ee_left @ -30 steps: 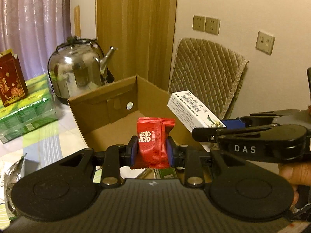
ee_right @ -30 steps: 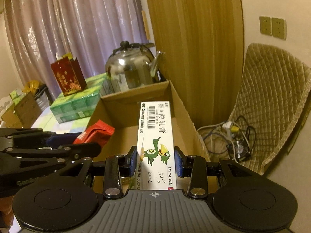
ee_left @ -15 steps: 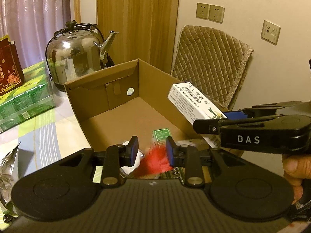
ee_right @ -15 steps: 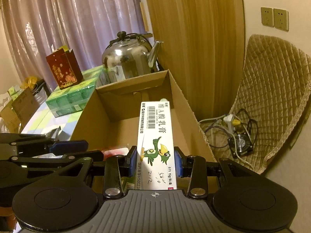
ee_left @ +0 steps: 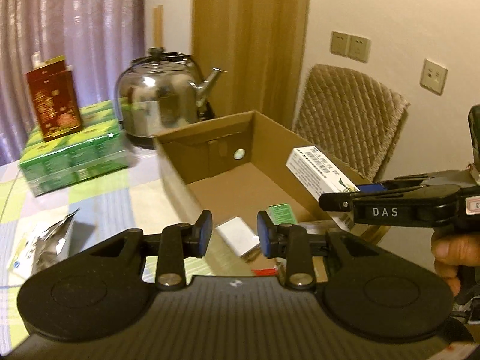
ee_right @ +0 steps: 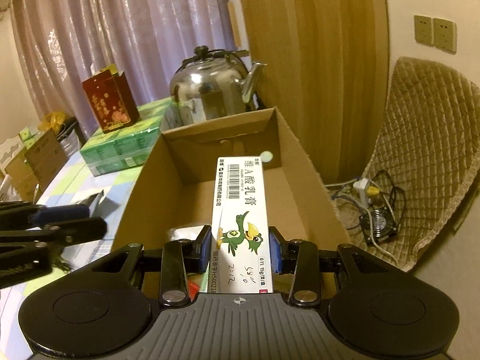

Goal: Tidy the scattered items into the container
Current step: 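Open the left tool to drop the candy while the right tool lowers the ointment box, then open the right tool to drop the ointment box into the cardboard box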

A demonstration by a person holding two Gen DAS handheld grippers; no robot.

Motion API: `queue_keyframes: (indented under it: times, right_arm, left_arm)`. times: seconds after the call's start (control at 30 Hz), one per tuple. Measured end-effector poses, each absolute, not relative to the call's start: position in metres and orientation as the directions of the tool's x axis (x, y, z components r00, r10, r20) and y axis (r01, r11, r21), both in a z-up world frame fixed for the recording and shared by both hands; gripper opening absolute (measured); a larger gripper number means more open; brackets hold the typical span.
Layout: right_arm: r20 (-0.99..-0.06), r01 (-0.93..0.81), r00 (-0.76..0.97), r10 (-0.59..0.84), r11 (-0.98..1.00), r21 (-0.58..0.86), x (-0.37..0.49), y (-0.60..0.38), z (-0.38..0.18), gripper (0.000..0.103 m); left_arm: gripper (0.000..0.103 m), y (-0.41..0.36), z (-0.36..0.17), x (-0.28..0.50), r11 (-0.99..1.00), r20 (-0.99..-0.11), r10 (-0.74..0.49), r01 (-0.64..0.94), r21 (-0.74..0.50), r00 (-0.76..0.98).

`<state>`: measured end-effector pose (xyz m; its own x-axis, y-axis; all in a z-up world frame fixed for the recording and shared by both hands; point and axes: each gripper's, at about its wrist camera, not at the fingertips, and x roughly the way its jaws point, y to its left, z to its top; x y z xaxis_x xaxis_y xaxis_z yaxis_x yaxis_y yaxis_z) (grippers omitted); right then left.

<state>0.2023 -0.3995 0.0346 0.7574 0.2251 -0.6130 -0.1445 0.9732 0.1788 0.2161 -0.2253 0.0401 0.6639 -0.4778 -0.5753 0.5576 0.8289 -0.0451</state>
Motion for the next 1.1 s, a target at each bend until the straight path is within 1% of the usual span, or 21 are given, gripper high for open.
queue_keyframes:
  times: [0.13,0.17,0.23,0.57,0.63,0.7,0.87,0.93,1.03,1.1]
  right_arm:
    - [-0.625,-0.170,0.744,0.238,0.971,0.168,0.207,-0.386,0.031,0.036]
    - [-0.628,-0.175,0.740,0.239,0.971,0.164,0.208,-0.383,0.030,0.036]
    - [-0.635,-0.183,0.734,0.242,0.970,0.159,0.211,-0.377,0.028,0.036]
    - [-0.671,-0.220,0.695,0.260,0.965,0.145,0.221,-0.354,0.015,0.036]
    - [-0.672,-0.227,0.691,0.265,0.963,0.146,0.222,-0.350,0.014,0.036]
    - [-0.673,-0.227,0.690,0.265,0.963,0.146,0.222,-0.347,0.013,0.036]
    - [-0.658,-0.215,0.707,0.260,0.965,0.150,0.217,-0.347,0.020,0.036]
    - [-0.651,-0.214,0.714,0.258,0.965,0.149,0.212,-0.347,0.024,0.037]
    - [-0.635,-0.210,0.729,0.257,0.966,0.150,0.203,-0.347,0.033,0.041]
    - [-0.620,-0.208,0.741,0.258,0.966,0.154,0.195,-0.348,0.040,0.055]
  left_arm:
    - [0.028,-0.212,0.042,0.209,0.841,-0.568,-0.465,0.539,-0.043,0.679]
    - [0.028,-0.208,0.043,0.208,0.845,-0.566,-0.462,0.533,-0.047,0.682]
    - [0.033,-0.203,0.042,0.205,0.851,-0.563,-0.458,0.522,-0.054,0.689]
    - [0.038,-0.179,0.025,0.201,0.874,-0.591,-0.432,0.478,-0.087,0.681]
    - [0.040,-0.177,0.022,0.198,0.875,-0.594,-0.425,0.478,-0.077,0.683]
    - [0.045,-0.174,0.020,0.194,0.875,-0.596,-0.425,0.479,-0.076,0.681]
    - [0.048,-0.168,0.018,0.188,0.879,-0.600,-0.415,0.471,-0.071,0.684]
    - [0.051,-0.164,0.018,0.185,0.883,-0.600,-0.409,0.464,-0.071,0.687]
    - [0.054,-0.160,0.018,0.180,0.889,-0.602,-0.397,0.453,-0.065,0.692]
    - [0.062,-0.157,0.019,0.175,0.894,-0.604,-0.389,0.445,-0.063,0.696]
